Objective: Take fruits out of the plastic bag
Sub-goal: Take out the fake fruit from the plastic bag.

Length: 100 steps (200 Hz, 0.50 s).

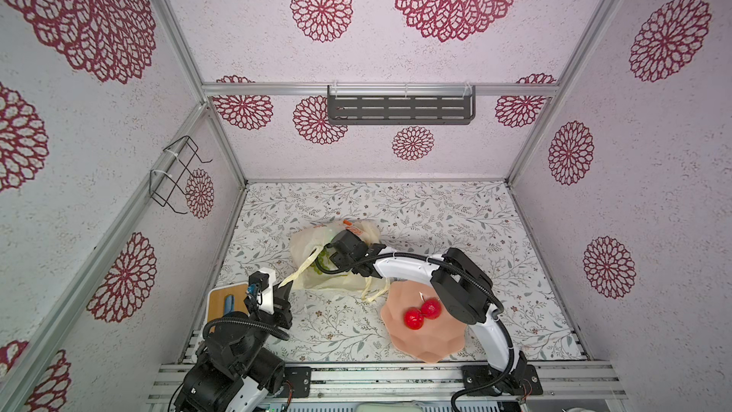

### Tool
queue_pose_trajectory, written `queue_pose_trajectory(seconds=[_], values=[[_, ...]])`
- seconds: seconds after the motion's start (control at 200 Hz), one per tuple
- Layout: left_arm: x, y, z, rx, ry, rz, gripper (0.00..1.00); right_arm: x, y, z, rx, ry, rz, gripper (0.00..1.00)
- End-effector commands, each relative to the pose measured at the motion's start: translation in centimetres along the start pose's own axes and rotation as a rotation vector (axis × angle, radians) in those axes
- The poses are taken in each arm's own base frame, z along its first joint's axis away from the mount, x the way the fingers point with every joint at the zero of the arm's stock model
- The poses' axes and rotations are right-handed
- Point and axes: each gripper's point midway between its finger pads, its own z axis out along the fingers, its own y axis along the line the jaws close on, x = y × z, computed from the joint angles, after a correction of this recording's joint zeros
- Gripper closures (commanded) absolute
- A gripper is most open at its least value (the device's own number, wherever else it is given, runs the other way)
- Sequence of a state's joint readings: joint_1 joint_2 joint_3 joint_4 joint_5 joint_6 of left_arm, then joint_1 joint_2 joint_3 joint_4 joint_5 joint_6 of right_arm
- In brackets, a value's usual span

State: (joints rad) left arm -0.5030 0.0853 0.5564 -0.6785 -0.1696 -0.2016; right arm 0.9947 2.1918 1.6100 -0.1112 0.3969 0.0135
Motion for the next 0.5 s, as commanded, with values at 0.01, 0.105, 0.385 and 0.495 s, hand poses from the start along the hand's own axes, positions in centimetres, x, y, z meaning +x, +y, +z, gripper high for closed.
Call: queue_pose_trajectory(seconds=[0.01,0.105,0.385,0.495], values=[[-0.3,0.1,0.2,-0.009,-0.011,0.013,1.0,-0.1,-1.1,-0.1,0.007,0.007,0.064,0.18],[-0.3,0.2,0.2,-0.01,-0.012,0.012,1.0,0.6,-0.7,0.8,-0.002,0.031,0.066,0.18],[-0.3,0.2,0.1,-0.01,-0.013,0.013,1.0,1.5,1.0,2.0,-0.076,0.057,0.053,0.18],[-0.3,0.1,0.1,-0.009,-0.013,0.013,1.0,1.2,1.6,1.9,-0.106,0.049,0.05,0.28]])
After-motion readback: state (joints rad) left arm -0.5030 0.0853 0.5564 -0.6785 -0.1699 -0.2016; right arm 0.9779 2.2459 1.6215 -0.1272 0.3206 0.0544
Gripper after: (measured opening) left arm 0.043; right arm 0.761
